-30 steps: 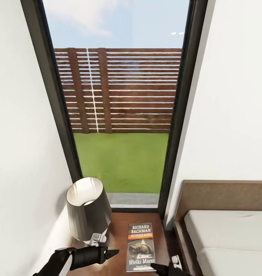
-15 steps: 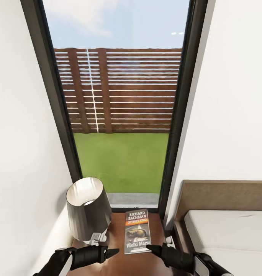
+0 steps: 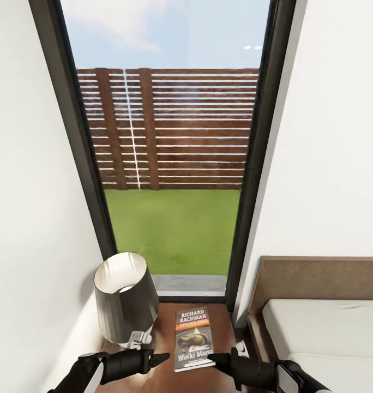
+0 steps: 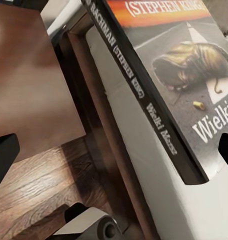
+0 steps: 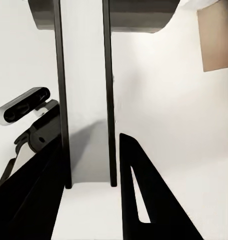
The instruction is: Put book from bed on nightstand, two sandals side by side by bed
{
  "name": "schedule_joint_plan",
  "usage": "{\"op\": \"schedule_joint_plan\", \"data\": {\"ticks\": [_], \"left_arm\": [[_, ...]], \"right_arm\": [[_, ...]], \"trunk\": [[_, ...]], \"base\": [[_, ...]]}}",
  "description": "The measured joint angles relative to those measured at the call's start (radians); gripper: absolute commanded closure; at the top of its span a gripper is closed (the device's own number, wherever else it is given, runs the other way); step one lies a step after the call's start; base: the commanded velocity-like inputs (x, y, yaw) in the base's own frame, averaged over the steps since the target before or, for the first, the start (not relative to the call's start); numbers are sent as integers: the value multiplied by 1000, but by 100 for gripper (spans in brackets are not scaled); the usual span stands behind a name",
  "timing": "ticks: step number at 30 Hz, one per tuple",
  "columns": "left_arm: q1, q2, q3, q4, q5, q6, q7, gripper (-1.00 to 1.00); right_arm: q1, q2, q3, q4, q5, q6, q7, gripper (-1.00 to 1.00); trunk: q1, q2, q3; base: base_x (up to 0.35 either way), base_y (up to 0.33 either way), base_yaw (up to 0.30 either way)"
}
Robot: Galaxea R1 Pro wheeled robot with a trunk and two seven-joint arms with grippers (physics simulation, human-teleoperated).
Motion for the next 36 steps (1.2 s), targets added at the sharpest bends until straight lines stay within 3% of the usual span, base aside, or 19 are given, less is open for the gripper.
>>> {"op": "schedule_joint_plan", "data": {"ticks": [17, 29, 36], "left_arm": [[0, -1, -1, 0, 0, 0, 0, -100], [0, -1, -1, 0, 0, -1, 0, -100], [0, -1, -1, 0, 0, -1, 0, -100]], "right_arm": [[0, 0, -4, -10, -2, 38, -1, 100], [0, 0, -67, -12, -2, 37, -1, 100], [0, 0, -74, -12, 1, 34, -7, 100]], "trunk": [[65, -119, -54], [108, -197, -88], [127, -232, -104]], "base": [[0, 0, 0], [0, 0, 0], [0, 0, 0]]}}
